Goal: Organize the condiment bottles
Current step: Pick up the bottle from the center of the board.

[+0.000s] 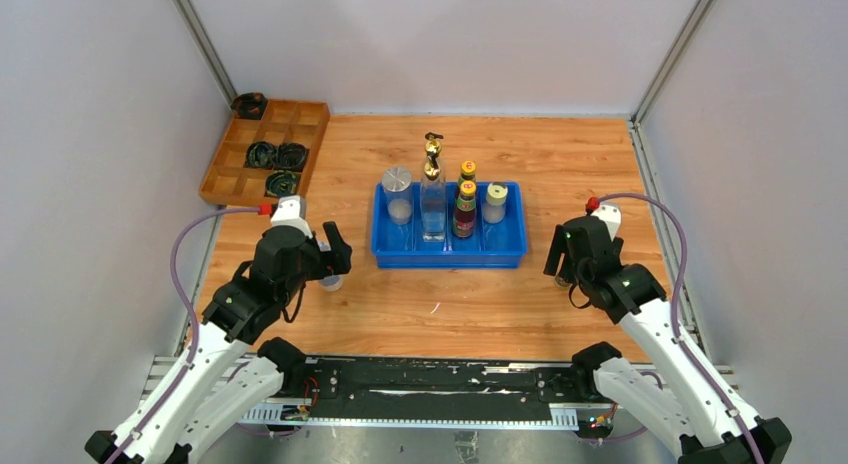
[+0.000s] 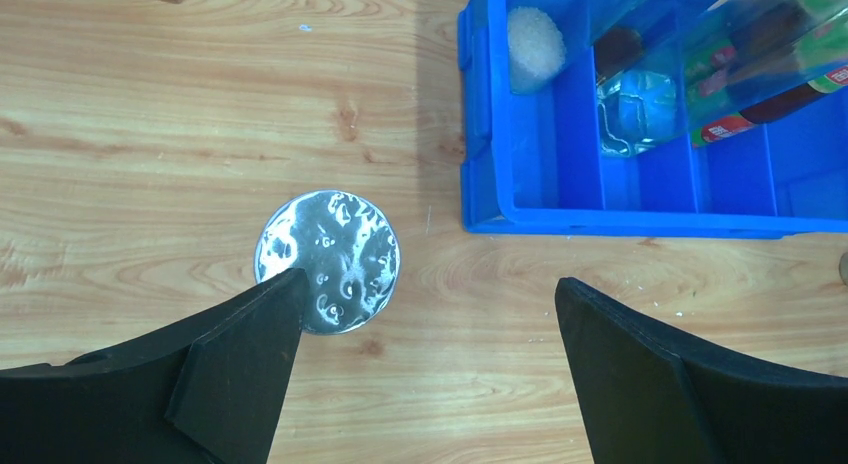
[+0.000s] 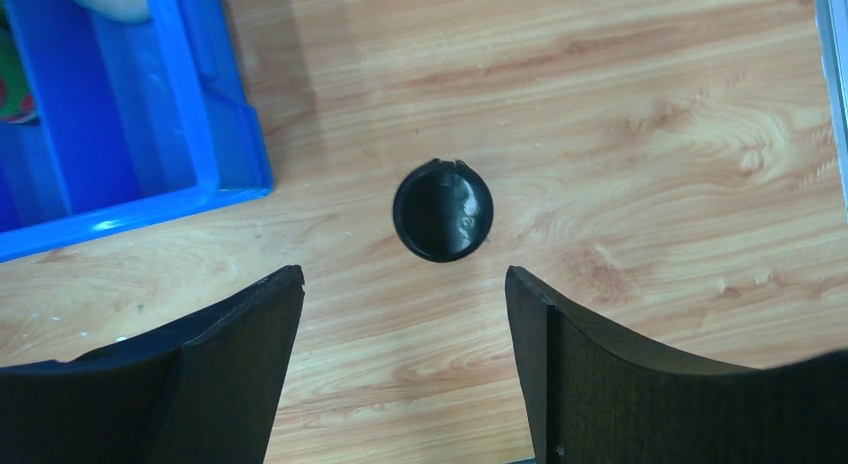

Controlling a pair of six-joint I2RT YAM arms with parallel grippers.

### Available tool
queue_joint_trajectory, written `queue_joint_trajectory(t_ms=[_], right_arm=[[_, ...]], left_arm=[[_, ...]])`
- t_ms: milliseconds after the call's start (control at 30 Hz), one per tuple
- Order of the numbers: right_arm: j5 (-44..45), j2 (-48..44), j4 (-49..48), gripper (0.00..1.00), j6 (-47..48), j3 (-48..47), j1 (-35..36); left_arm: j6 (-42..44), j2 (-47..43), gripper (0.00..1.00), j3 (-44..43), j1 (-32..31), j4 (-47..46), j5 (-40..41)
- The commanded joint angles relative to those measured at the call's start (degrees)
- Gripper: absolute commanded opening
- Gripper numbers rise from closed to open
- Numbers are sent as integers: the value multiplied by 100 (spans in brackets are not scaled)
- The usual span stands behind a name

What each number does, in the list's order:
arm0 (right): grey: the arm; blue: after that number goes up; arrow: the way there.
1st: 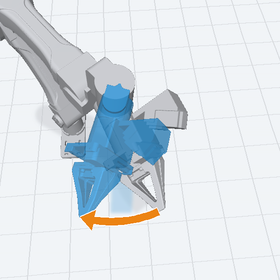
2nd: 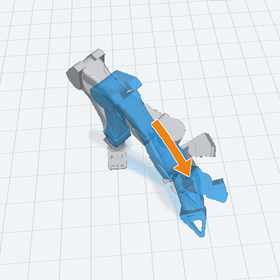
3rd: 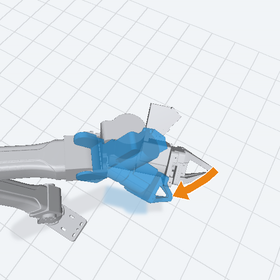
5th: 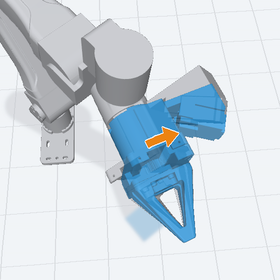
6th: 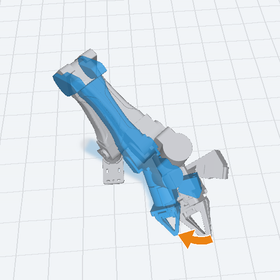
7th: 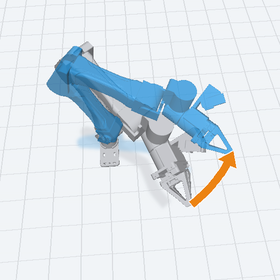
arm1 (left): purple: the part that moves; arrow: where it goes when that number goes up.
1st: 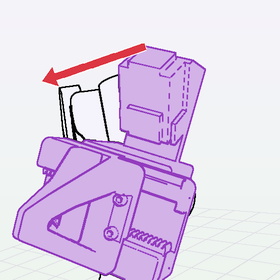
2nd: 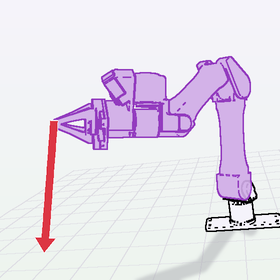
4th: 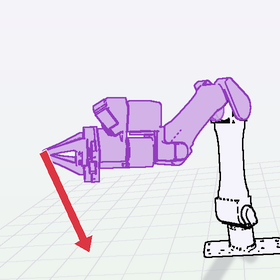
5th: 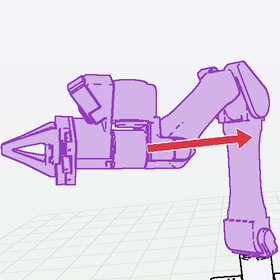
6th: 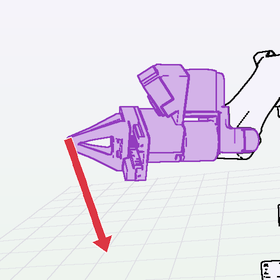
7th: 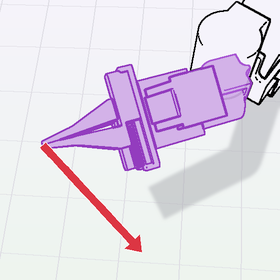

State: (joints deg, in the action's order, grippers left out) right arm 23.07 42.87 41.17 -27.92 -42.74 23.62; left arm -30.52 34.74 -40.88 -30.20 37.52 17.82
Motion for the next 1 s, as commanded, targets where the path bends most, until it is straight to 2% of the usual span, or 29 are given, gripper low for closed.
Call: queue_joint_trajectory(t_ms=[0, 333, 633, 967], right_arm=[[410, 6, 208, 79, -437, 260, 53], [906, 126, 124, 82, -654, 453, 49], [903, 478, -230, 83, -564, 474, 3], [864, 796, -532, 64, -421, 398, -120]], left_arm=[[-112, -47, 100, 54, -30, 47, -10], [-183, 312, 100, -1, -30, 26, 279], [-236, 867, 100, -349, -30, 43, 680], [-268, 1304, 100, -534, -30, -14, 889]])
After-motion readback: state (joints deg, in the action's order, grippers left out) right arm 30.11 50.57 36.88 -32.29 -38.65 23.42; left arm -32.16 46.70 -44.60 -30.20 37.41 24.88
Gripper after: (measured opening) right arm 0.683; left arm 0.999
